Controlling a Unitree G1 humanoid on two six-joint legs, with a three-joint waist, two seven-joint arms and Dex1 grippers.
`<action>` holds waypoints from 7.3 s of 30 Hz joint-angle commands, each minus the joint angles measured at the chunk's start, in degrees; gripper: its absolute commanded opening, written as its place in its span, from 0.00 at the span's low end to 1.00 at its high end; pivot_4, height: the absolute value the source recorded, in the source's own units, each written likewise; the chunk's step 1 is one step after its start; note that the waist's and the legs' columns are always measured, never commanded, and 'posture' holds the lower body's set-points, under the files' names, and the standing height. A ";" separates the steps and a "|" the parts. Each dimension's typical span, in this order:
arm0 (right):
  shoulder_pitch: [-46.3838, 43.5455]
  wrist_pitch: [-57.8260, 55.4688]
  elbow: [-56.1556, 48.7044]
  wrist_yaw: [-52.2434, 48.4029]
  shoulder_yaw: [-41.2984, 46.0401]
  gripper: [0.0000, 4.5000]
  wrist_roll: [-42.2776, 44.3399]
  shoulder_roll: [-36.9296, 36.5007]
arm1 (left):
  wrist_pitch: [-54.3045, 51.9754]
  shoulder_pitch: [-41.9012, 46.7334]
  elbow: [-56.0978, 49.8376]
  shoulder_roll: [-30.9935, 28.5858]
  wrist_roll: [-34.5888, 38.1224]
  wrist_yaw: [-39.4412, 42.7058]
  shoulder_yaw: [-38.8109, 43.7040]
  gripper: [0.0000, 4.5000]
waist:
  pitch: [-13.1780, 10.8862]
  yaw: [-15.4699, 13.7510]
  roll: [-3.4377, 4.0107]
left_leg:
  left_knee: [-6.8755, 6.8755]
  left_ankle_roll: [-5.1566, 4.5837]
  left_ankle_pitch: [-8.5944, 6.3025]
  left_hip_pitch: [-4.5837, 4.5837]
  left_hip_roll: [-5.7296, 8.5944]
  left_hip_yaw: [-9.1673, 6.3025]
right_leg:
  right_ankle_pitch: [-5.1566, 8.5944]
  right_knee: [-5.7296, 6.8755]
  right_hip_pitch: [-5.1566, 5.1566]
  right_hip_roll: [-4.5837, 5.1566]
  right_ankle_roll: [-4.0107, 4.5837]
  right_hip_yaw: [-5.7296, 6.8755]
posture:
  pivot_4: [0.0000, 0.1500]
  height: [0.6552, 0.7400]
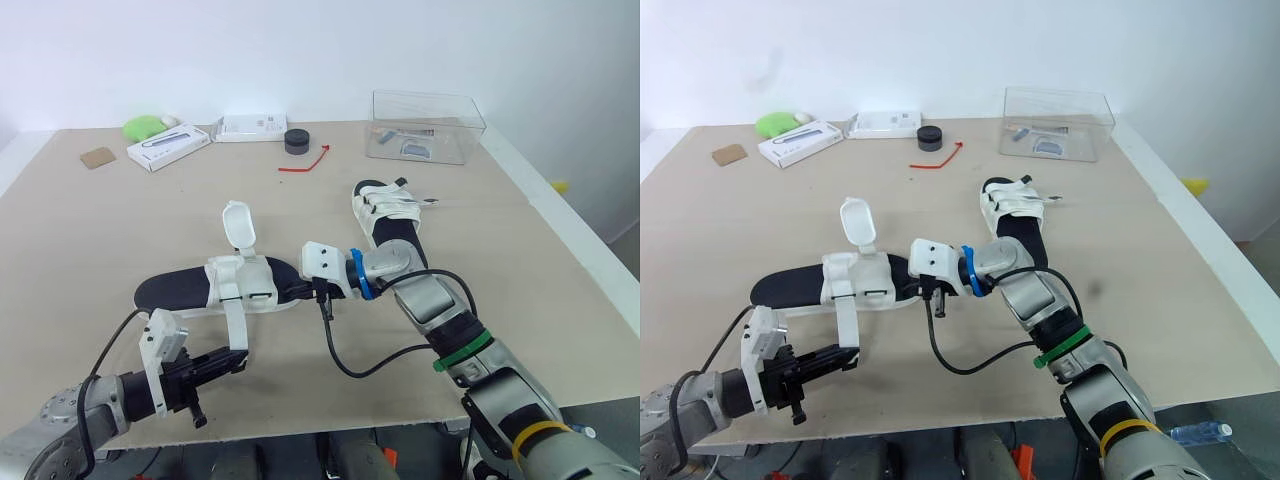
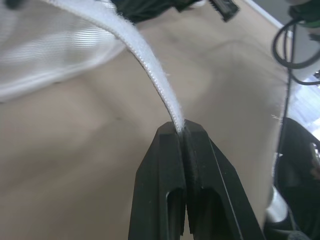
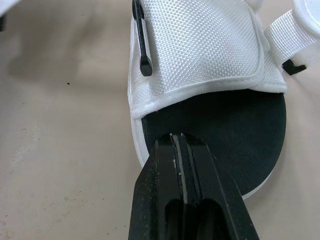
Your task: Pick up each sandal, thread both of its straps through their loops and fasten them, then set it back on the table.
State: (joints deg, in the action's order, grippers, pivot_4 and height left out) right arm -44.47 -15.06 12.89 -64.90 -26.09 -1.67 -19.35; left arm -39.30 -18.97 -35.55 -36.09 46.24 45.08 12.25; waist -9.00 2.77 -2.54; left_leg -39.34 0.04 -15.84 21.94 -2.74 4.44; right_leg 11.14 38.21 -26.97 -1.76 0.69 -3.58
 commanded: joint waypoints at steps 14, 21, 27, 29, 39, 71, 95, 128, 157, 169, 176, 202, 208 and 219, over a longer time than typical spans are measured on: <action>-0.32 0.17 0.95 -0.45 -0.55 0.00 -0.53 0.14 | 2.14 -11.10 -9.35 1.60 2.54 -4.22 1.12 0.01 | 0.00 -0.01 0.00 | 0.00 0.00 0.00 -0.02 0.01 0.01 | 0.08 0.00 0.00 -0.02 0.12 -0.01 | 1.00 0.84; -0.79 0.93 2.04 -0.76 -0.81 0.00 -0.61 0.56 | 3.96 -12.63 -12.00 -3.25 -1.57 -2.18 1.29 0.01 | 0.00 0.02 0.00 | 0.00 0.00 0.00 -0.08 0.01 0.03 | 0.08 0.00 0.01 -0.08 0.12 -0.02 | 1.00 0.84; -0.75 1.12 2.13 -0.94 -0.91 0.00 -0.60 0.67 | 17.80 -13.27 -11.01 -7.53 -17.53 1.25 -0.08 0.63 | -0.01 0.00 0.01 | 0.10 0.00 0.00 -0.16 0.01 0.07 | 0.13 -0.01 0.01 -0.08 0.21 -0.04 | 1.00 0.84; -0.66 1.19 2.02 -1.08 -0.95 0.00 -0.57 0.62 | 27.23 -12.04 -8.53 -8.58 -25.54 2.31 -0.09 0.73 | -0.02 -0.03 0.03 | 0.11 0.00 0.00 -0.19 0.02 0.07 | 0.13 -0.01 0.03 -0.05 0.21 -0.04 | 1.00 0.84; -0.69 1.92 2.17 -1.65 -1.16 0.00 -0.69 0.60 | 79.19 -3.72 10.53 -16.99 -55.36 2.18 0.87 0.73 | 0.00 -0.04 0.00 | 0.84 -0.01 0.04 -0.63 0.04 0.52 | 0.18 -0.13 0.07 0.17 0.33 -0.49 | 1.00 0.84; -0.96 1.87 1.97 -1.98 -1.27 0.00 -1.24 -0.69 | 68.27 11.46 17.86 -17.25 -38.76 -2.59 -13.96 0.01 | 0.07 -0.05 -0.08 | 0.91 -0.08 -0.02 -0.76 -0.11 0.89 | -0.03 -0.14 0.04 0.18 -0.01 -0.40 | 1.00 0.84; -2.09 2.69 3.35 -2.01 -1.03 0.00 -1.74 -0.48 | -0.86 37.69 30.07 -3.90 17.49 -7.80 -0.46 0.01 | 0.09 -0.07 -0.22 | 0.83 0.05 0.06 -0.66 0.10 0.56 | -0.01 -0.08 0.10 -0.16 -0.02 -0.49 | 1.00 0.84; -0.61 1.51 0.36 -2.28 -1.48 0.00 -1.72 -0.96 | -9.66 42.39 42.31 1.18 10.04 -4.12 3.21 0.01 | 0.11 -0.07 -0.25 | 0.82 0.37 0.25 -0.49 0.19 0.13 | -0.02 -0.07 0.12 -0.05 -0.06 -0.37 | 1.00 0.84; -1.15 1.43 1.34 -2.15 -1.37 0.00 -1.88 -0.26 | 1.71 45.18 44.26 -4.21 -5.74 5.07 3.37 0.35 | 0.11 -0.05 -0.27 | 0.83 0.41 0.27 -0.47 0.16 0.09 | -0.02 -0.08 0.14 -0.01 -0.07 -0.30 | 1.00 0.84; -1.38 1.86 1.93 -2.00 -1.39 0.00 -2.05 -0.05 | 4.78 44.94 44.72 -1.00 -11.43 6.31 -2.35 0.00 | 0.11 -0.02 -0.28 | 0.83 0.41 0.27 -0.48 0.16 0.10 | -0.02 -0.08 0.14 -0.06 -0.06 -0.32 | 1.00 0.84; -1.25 1.64 1.47 -2.13 -1.33 0.00 -1.94 -0.09 | 0.22 47.44 51.12 -1.49 -13.13 8.37 -4.76 0.00 | 0.11 -0.04 -0.28 | 0.83 0.41 0.27 -0.49 0.18 0.09 | -0.02 -0.07 0.14 -0.13 -0.04 -0.30 | 1.00 0.84; -0.39 2.02 0.50 -1.83 -1.45 0.00 -2.06 -0.56 | -36.88 62.48 63.06 6.88 11.85 -11.87 21.68 0.98 | 0.12 0.11 -0.38 | 0.79 0.47 0.29 -0.44 0.16 0.02 | -0.06 -0.05 0.15 0.02 -0.02 -0.23 | 1.00 0.84; -0.19 2.53 0.44 -1.73 -1.66 0.00 -2.36 -0.81 | -41.02 64.75 65.60 9.26 16.20 -16.69 26.93 0.98 | 0.11 0.02 -0.38 | 0.80 0.47 0.29 -0.44 0.16 -0.03 | -0.21 -0.05 0.14 0.06 0.22 -0.23 | 1.00 0.84; -0.16 2.64 0.58 -1.38 -1.67 0.00 -2.54 -0.32 | -34.32 69.90 75.56 13.85 15.15 -22.25 29.58 0.98 | 0.12 0.02 -0.40 | 0.80 0.74 0.43 -0.44 0.24 -0.03 | -0.25 -0.05 0.15 0.06 0.12 -0.23 | 1.00 0.84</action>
State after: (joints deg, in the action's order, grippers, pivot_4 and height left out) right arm -45.33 -12.22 13.69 -66.04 -26.86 -3.56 -19.60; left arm -75.37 49.18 38.40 -21.86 61.57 22.84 41.35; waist -8.88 2.79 -2.94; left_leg -38.54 0.80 -15.40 21.51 -2.46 4.41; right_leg 10.88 38.16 -26.82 -1.71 0.81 -3.81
